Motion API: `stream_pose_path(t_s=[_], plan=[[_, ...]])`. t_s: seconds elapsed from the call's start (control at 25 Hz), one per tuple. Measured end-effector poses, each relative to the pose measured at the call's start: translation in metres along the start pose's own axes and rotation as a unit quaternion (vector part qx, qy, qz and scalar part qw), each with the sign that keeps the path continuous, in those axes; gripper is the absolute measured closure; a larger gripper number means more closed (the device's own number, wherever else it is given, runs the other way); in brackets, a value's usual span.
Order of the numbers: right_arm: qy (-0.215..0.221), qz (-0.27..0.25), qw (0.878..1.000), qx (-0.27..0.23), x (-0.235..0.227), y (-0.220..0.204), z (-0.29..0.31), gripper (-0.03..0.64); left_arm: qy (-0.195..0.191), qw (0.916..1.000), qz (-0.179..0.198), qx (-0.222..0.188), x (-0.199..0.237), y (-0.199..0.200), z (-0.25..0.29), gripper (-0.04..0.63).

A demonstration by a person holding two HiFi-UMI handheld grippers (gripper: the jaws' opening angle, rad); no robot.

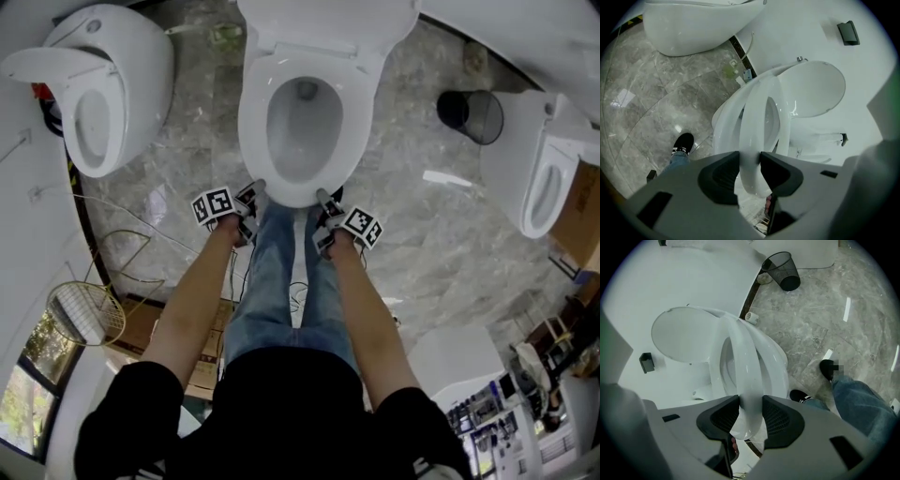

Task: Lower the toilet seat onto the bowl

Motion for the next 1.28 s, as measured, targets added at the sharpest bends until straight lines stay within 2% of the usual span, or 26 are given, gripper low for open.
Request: stream_pose_path(t_s=[0.4, 0.6, 0.68, 0.76, 0.84, 0.88, 0.96, 1.04, 1.12, 1.16, 1.28], plan=[[-0.015, -0.015, 1.000, 0.003, -0.027, -0.002, 0.024, 0.446, 0.027, 0.9992, 0.019, 0.022, 0.026, -0.003, 0.023, 0.454], [-0.057, -0.034, 0.998, 0.000, -0.037, -0.002, 0.027, 0.439, 0.056, 0.9975, 0.021, 0.037, 0.033, -0.005, 0.027, 0.473], [-0.076, -0.075, 0.994, 0.000, -0.029, 0.005, 0.026, 0.436, 0.062, 0.9967, 0.033, 0.040, 0.025, 0.002, 0.025, 0.499], [-0.076, -0.123, 0.989, 0.003, -0.013, 0.009, 0.014, 0.436, 0.054, 0.9964, 0.053, 0.038, 0.009, 0.007, 0.012, 0.499], [-0.059, -0.178, 0.982, 0.006, 0.011, 0.014, -0.005, 0.446, 0.025, 0.9966, 0.073, 0.030, -0.020, 0.010, -0.004, 0.504], [-0.047, -0.211, 0.976, 0.007, 0.027, 0.018, -0.016, 0.479, 0.003, 0.9960, 0.085, 0.027, -0.039, 0.011, -0.012, 0.526], [-0.023, -0.288, 0.957, 0.004, 0.063, 0.028, -0.039, 0.533, -0.042, 0.9917, 0.119, 0.023, -0.082, 0.014, -0.031, 0.558], [-0.003, -0.363, 0.932, -0.002, 0.101, 0.037, -0.066, 0.572, -0.076, 0.9831, 0.166, 0.016, -0.124, 0.013, -0.053, 0.573], [0.016, -0.423, 0.906, -0.021, 0.142, 0.047, -0.097, 0.597, -0.104, 0.9686, 0.226, -0.005, -0.166, 0.014, -0.082, 0.586], [0.029, -0.446, 0.894, -0.037, 0.164, 0.053, -0.112, 0.597, -0.121, 0.9567, 0.264, -0.021, -0.189, 0.016, -0.096, 0.588], [0.078, -0.481, 0.868, -0.097, 0.226, 0.067, -0.168, 0.598, -0.172, 0.9105, 0.368, -0.078, -0.255, 0.017, -0.147, 0.589]])
Point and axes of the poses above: the fingertips, and each gripper's own axes: z forward along the fingers, x to its left, y out of its top, the point moved 5 cm from there along -z, backward along the fingers, and after that the axes turned 15 degrees about -x, right-handed, at the moved point
